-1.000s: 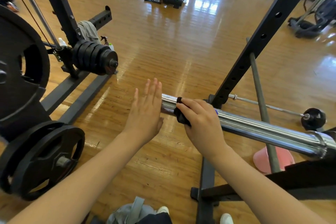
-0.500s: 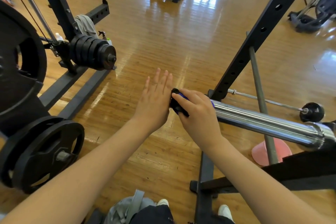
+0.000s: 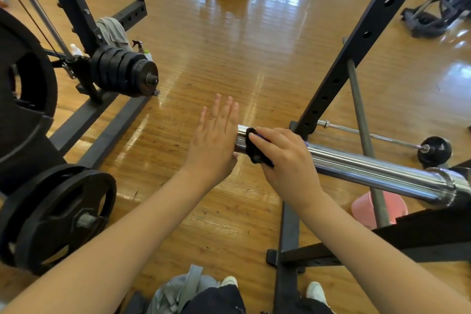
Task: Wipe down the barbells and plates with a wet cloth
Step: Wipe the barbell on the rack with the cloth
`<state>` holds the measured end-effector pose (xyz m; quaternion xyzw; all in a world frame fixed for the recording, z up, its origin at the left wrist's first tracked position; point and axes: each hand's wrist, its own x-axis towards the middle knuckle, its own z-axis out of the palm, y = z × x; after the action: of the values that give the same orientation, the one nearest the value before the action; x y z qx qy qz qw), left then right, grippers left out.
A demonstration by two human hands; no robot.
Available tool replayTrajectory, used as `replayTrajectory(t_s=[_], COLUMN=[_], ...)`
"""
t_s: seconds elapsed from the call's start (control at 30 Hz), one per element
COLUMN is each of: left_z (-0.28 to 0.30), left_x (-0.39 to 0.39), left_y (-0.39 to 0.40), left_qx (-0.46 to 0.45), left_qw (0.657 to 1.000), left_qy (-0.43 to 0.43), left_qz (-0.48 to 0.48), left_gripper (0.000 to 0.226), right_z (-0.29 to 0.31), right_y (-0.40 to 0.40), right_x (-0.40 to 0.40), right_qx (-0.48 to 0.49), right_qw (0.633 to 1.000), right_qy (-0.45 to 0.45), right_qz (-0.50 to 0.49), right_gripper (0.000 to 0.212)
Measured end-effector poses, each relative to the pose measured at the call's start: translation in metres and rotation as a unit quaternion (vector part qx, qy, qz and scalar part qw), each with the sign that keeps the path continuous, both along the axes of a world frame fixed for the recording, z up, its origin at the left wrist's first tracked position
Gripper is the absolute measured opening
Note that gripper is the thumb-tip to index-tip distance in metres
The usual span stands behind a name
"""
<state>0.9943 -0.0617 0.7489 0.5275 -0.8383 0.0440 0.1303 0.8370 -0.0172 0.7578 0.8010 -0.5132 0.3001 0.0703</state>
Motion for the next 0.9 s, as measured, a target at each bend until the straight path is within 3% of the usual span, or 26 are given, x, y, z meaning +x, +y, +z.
replayTrajectory(t_s=[0.13, 0.4, 0.57, 0.7, 0.9], left_z=[-0.001, -0.002, -0.001, -0.004, -0.013], left_x=[-0.002, -0.004, -0.007, -0.008, -0.008], left_y=[0.000, 0.001, 0.003, 0.003, 0.005], left_qx=[-0.008, 0.002, -0.016, -0.094, -0.093], left_qw=[1.000, 0.999, 0.997, 0.990, 0.992], left_qy=[-0.005, -0.026, -0.058, -0.091, -0.083], left_qz=[0.003, 0.021, 0.039, 0.052, 0.020], left_gripper=[0.097, 0.095, 0.099, 0.104, 0.109], right_z=[0.011, 0.009, 0.015, 0.008, 0.009], right_y=[0.001, 0.001, -0.002, -0.004, 0.016], right_x=[0.000, 0.002, 0.002, 0.021, -0.013], right_qx=[-0.029, 0.005, -0.005, 0.027, 0.001], right_qw=[0.998, 1.000, 0.999, 1.000, 0.997], right_qy=[-0.049, -0.021, -0.036, -0.005, -0.036], right_qz=[-0.021, -0.001, -0.030, -0.006, -0.063], right_gripper=[0.031, 0.029, 0.032, 0.033, 0.040])
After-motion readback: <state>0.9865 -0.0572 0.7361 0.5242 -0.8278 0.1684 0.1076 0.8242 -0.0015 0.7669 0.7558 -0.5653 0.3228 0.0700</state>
